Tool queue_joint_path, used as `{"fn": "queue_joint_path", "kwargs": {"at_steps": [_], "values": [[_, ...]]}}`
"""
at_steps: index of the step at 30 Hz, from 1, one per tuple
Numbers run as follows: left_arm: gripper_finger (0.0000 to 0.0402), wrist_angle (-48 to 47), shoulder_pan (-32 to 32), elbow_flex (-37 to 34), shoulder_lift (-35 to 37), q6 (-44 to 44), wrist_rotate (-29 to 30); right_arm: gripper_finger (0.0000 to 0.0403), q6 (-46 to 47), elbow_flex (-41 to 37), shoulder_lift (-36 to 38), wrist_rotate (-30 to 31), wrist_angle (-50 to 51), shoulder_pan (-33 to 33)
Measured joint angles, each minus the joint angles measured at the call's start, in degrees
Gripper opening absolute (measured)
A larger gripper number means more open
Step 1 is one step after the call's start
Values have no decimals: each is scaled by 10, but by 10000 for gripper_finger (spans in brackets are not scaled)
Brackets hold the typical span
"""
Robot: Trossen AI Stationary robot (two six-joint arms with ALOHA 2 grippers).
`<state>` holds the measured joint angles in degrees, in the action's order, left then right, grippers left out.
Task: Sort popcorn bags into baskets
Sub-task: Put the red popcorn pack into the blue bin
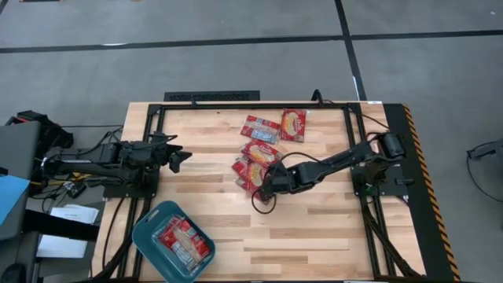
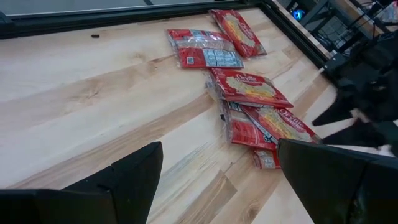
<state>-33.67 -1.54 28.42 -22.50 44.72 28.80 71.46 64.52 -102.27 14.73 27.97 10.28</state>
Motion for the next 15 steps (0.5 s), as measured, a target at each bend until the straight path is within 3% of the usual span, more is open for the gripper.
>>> {"fn": "queue_joint_path", "kwargs": {"at_steps": [10, 15], "values": [[306, -1, 0, 0, 0, 1, 5, 278, -11, 0, -49, -59, -107, -27], [306, -1, 0, 0, 0, 1, 11, 243, 1, 1, -60, -61, -119, -34]]}}
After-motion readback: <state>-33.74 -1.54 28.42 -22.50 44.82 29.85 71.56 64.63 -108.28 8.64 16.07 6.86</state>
